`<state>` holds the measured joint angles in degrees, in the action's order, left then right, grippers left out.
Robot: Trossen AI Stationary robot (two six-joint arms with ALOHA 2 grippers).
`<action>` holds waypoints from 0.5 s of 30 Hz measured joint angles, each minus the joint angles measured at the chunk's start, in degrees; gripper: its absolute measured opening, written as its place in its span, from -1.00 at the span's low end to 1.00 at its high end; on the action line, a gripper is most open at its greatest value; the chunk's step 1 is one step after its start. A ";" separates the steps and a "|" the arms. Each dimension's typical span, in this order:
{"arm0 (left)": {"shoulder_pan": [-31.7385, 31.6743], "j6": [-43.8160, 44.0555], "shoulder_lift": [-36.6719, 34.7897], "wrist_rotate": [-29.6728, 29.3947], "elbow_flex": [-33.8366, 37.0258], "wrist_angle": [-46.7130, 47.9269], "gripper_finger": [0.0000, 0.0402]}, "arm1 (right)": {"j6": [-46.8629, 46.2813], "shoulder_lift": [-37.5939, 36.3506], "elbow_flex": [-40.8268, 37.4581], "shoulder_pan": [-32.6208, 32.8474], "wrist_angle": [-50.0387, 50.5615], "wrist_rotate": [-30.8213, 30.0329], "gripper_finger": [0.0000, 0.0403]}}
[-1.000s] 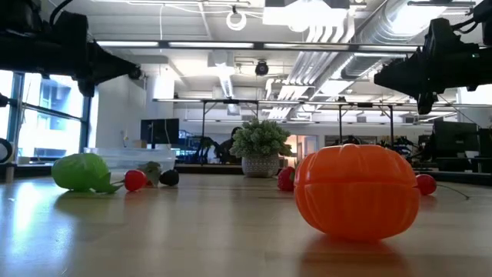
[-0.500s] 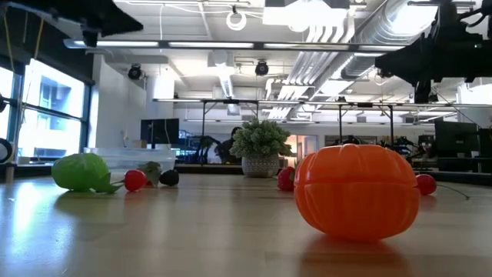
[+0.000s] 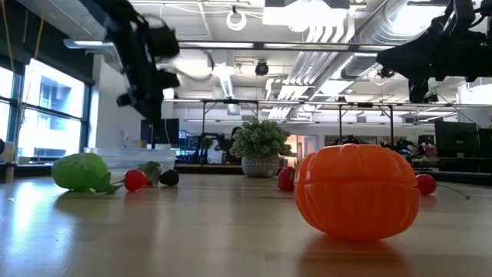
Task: Pick and placing Produce into tupperware
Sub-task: Move the transparent bin to the middle of the table
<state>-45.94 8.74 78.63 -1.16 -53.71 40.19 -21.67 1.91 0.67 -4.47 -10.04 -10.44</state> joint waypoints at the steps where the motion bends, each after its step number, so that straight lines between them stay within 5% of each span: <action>1: -1.06 -1.40 2.13 2.01 0.00 0.14 -0.97 | -0.36 -0.02 -0.01 0.00 0.46 0.01 -0.85; 8: -2.08 -4.28 12.74 4.37 -0.02 0.64 -0.97 | -0.40 0.00 -0.01 0.00 2.12 -0.01 -0.85; 15: 3.85 -4.46 17.47 4.61 -0.02 0.50 -0.97 | -0.59 0.00 -0.01 0.00 2.34 -0.04 -0.85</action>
<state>-42.09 4.28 96.09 3.44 -53.74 40.69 -22.26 1.91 0.67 -4.47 -7.71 -10.48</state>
